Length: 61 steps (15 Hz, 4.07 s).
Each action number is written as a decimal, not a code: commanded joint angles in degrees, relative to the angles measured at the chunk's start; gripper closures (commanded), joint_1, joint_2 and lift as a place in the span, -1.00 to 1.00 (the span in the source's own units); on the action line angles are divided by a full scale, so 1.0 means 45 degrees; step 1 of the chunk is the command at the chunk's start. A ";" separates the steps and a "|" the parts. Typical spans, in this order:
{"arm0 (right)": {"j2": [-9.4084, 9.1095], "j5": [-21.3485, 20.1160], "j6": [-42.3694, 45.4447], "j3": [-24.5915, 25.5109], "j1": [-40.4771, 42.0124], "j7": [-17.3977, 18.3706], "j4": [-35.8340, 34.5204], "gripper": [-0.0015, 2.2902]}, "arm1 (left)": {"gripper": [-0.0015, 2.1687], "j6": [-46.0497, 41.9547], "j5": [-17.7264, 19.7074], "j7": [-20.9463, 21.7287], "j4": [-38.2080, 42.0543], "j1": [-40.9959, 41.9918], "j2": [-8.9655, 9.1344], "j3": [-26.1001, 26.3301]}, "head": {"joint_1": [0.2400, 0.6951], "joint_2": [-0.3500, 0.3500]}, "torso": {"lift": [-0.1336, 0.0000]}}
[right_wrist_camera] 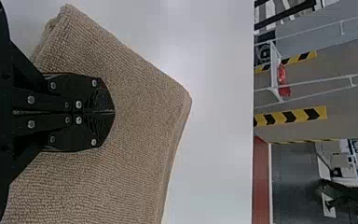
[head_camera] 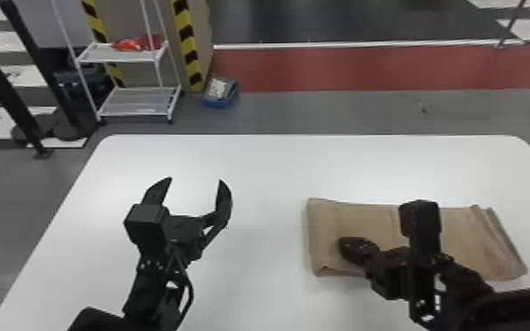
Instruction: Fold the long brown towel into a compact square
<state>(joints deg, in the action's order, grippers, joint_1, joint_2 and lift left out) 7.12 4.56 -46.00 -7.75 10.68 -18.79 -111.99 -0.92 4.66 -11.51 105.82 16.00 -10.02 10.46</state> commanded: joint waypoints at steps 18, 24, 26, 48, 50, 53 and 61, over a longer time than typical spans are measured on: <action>-0.0294 0.0198 0.2028 0.4632 0.0713 0.0953 0.0180 -0.68 | -0.96 -0.0078 -0.0020 0.0156 -0.0293 0.0038 -0.0018 0.0059 | 1.00 -0.26 | -0.72; -0.0196 -0.0056 0.2341 0.4768 0.0674 0.1558 0.0688 -0.68 | -0.96 -0.0078 -0.0059 0.0156 -0.0293 0.0077 -0.0038 0.0039 | 1.00 -0.47 | -0.72; -0.0118 -0.0115 0.2224 0.4768 0.0616 0.1558 0.0824 -0.68 | -0.96 -0.0078 -0.0059 0.0156 -0.0313 0.0096 -0.0038 0.0000 | 1.00 -0.48 | -0.72; 0.0527 0.1018 -0.0433 0.6370 0.1045 0.0445 -0.1559 0.03 | -0.96 -0.0078 -0.0079 0.0137 -0.0411 0.0096 -0.0058 -0.0078 | 1.00 -0.52 | -0.72; 0.0722 0.0452 -0.0198 0.5784 0.0772 0.0426 -0.0523 0.03 | -0.96 -0.0117 -0.0098 0.0156 -0.0430 0.0096 -0.0038 -0.0019 | 1.00 -0.57 | -0.72; 0.0722 0.0530 -0.0081 0.5725 0.0674 0.0230 -0.0406 0.03 | -0.96 -0.0078 -0.0098 0.0156 -0.0430 -0.0001 -0.0038 0.0020 | 1.00 -0.59 | -0.72; 0.0995 0.0530 0.0661 0.6311 0.0576 -0.0102 0.0121 0.03 | -0.96 -0.0039 -0.0079 0.0156 -0.0508 0.0096 -0.0116 -0.0098 | 1.00 -0.64 | -0.72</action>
<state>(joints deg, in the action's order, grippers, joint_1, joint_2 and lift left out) 11.30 8.68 -43.92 22.20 14.66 -19.25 -115.02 -1.13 4.33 -10.87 103.58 16.36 -10.54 9.81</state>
